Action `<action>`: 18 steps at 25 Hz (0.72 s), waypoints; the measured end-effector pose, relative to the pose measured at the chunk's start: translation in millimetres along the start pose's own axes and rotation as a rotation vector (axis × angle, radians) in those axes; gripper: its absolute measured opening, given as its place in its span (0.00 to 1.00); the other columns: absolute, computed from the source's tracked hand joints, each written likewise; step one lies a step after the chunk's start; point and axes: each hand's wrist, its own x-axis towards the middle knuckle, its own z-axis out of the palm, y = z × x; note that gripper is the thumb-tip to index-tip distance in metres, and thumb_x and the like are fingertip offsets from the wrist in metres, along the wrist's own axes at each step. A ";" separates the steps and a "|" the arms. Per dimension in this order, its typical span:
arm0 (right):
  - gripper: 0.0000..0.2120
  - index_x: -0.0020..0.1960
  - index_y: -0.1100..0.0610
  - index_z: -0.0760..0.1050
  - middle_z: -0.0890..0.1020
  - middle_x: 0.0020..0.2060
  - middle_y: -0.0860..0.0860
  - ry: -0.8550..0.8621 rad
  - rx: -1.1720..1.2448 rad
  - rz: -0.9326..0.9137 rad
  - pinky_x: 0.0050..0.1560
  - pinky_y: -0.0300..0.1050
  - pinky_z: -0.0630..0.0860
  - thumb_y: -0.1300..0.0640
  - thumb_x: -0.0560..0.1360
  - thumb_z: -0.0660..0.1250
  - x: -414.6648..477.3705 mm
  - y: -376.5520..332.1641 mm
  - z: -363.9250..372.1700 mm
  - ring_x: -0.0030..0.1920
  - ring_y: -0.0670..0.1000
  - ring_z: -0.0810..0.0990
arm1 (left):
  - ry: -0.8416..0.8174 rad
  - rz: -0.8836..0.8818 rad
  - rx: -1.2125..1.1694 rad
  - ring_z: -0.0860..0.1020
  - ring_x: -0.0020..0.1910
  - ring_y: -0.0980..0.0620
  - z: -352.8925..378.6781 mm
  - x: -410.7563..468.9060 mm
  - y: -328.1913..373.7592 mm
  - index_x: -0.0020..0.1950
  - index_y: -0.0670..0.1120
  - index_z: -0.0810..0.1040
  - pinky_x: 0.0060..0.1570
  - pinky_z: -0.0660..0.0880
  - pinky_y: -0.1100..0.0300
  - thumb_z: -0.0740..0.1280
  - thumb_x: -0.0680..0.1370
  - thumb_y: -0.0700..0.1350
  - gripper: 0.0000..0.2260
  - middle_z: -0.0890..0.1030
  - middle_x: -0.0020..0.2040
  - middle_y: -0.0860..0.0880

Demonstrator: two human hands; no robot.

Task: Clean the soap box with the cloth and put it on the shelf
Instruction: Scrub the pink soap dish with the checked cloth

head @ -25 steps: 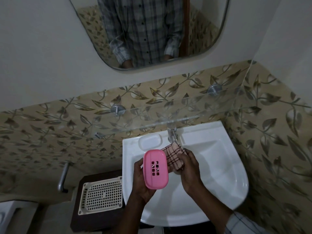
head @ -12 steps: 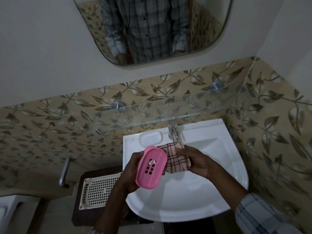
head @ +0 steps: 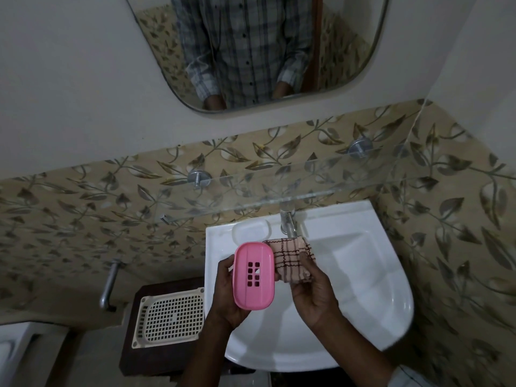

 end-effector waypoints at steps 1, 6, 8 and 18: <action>0.24 0.69 0.66 0.70 0.77 0.61 0.64 0.013 0.052 -0.039 0.70 0.60 0.66 0.64 0.73 0.66 -2.6 4.0 0.0 0.63 0.61 0.74 | -0.001 0.005 0.004 0.85 0.46 0.39 0.2 1.1 -2.1 0.58 0.39 0.84 0.44 0.82 0.49 0.61 0.73 0.59 0.28 0.85 0.51 0.37; 0.17 0.60 0.70 0.75 0.84 0.48 0.63 0.210 -0.307 -0.163 0.38 0.51 0.81 0.72 0.72 0.69 0.5 6.3 3.1 0.42 0.59 0.84 | 0.028 -0.033 0.049 0.84 0.47 0.39 2.1 -0.8 -8.4 0.59 0.40 0.84 0.45 0.82 0.49 0.63 0.73 0.59 0.27 0.84 0.52 0.37; 0.19 0.61 0.69 0.74 0.83 0.49 0.63 0.315 -0.359 -0.242 0.44 0.59 0.80 0.74 0.71 0.68 13.0 -7.4 4.9 0.44 0.61 0.83 | 0.027 -0.050 0.082 0.83 0.48 0.37 4.7 -1.0 -0.7 0.64 0.38 0.80 0.46 0.81 0.49 0.62 0.75 0.58 0.28 0.82 0.55 0.35; 0.18 0.57 0.62 0.79 0.82 0.53 0.61 -0.937 -1.852 -1.120 0.55 0.51 0.78 0.67 0.67 0.73 15.4 -46.6 16.3 0.53 0.60 0.80 | 0.019 -0.197 0.067 0.82 0.48 0.36 27.7 6.4 35.3 0.60 0.36 0.80 0.51 0.79 0.47 0.63 0.72 0.53 0.25 0.83 0.52 0.34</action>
